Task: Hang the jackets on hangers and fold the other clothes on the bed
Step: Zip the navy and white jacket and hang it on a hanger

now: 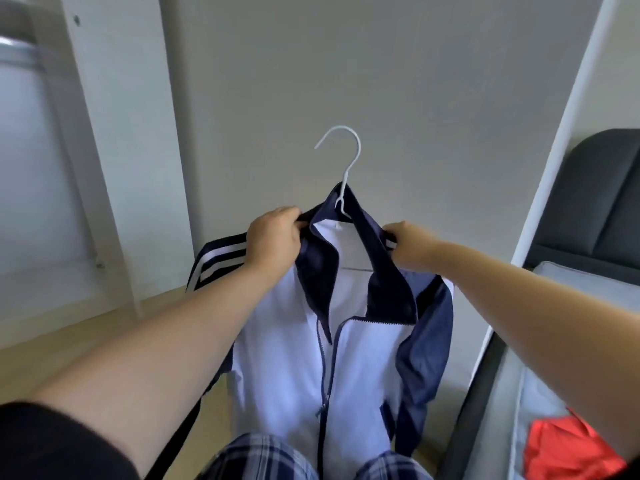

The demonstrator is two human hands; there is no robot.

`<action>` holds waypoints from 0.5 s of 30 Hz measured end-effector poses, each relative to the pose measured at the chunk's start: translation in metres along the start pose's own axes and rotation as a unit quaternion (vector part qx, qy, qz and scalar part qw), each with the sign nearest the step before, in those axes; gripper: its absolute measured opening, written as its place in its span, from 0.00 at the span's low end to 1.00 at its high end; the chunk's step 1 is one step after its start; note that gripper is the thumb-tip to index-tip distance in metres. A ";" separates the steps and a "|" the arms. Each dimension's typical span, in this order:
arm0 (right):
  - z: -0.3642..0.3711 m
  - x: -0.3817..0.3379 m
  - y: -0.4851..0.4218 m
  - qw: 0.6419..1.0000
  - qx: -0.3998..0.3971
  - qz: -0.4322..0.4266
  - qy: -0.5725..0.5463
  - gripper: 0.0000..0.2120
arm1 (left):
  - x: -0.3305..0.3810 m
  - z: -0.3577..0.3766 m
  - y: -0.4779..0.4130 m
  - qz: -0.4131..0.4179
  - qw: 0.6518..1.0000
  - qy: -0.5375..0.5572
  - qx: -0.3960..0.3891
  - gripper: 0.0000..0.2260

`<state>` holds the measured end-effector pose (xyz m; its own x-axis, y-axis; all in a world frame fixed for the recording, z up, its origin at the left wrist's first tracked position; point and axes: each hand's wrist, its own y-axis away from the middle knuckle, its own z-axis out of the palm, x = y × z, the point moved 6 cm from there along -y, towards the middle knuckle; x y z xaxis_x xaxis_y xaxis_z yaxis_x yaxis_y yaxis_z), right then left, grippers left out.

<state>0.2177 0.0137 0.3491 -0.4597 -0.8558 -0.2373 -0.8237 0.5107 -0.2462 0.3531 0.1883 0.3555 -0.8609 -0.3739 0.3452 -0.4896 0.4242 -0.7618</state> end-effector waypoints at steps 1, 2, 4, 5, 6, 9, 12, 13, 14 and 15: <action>-0.004 -0.006 0.002 1.000 0.010 -0.009 -0.024 0.11 | -0.002 -0.004 -0.001 -0.003 1.000 0.001 0.005 0.07; -0.011 -0.009 0.005 0.999 0.024 -0.013 -0.034 0.12 | -0.003 -0.011 -0.002 -0.007 1.000 0.007 0.011 0.07; -0.031 -0.014 0.013 0.996 0.071 -0.013 -0.051 0.12 | 0.003 -0.028 -0.009 -0.008 0.999 0.024 0.026 0.07; -0.044 -0.017 0.017 0.993 0.103 -0.011 -0.063 0.12 | 0.009 -0.038 -0.015 -0.004 0.999 0.030 0.037 0.07; -0.060 -0.021 0.023 0.987 0.143 -0.011 -0.069 0.11 | 0.017 -0.050 -0.022 0.001 0.998 0.036 0.048 0.07; -0.114 -0.038 0.047 0.962 0.264 -0.014 -0.072 0.05 | 0.046 -0.093 -0.043 0.014 0.996 0.042 0.084 0.07; -0.166 -0.056 0.076 0.934 0.351 -0.008 -0.069 0.08 | 0.079 -0.139 -0.056 0.026 0.992 0.045 0.114 0.07; -0.182 -0.063 0.087 0.926 0.372 -0.009 -0.069 0.08 | 0.090 -0.155 -0.059 0.033 0.991 0.046 0.123 0.07; -0.198 -0.069 0.099 0.917 0.392 -0.011 -0.072 0.08 | 0.100 -0.170 -0.061 0.038 0.990 0.047 0.130 0.07; -0.212 -0.076 0.110 0.909 0.410 -0.012 -0.078 0.08 | 0.110 -0.185 -0.063 0.043 0.989 0.047 0.135 0.08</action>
<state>0.0913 0.1172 0.5393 -0.3391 -0.8784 -0.3367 -0.2798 0.4359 -0.8554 0.2633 0.2726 0.5430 -0.9133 -0.2620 0.3120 -0.3696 0.2108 -0.9050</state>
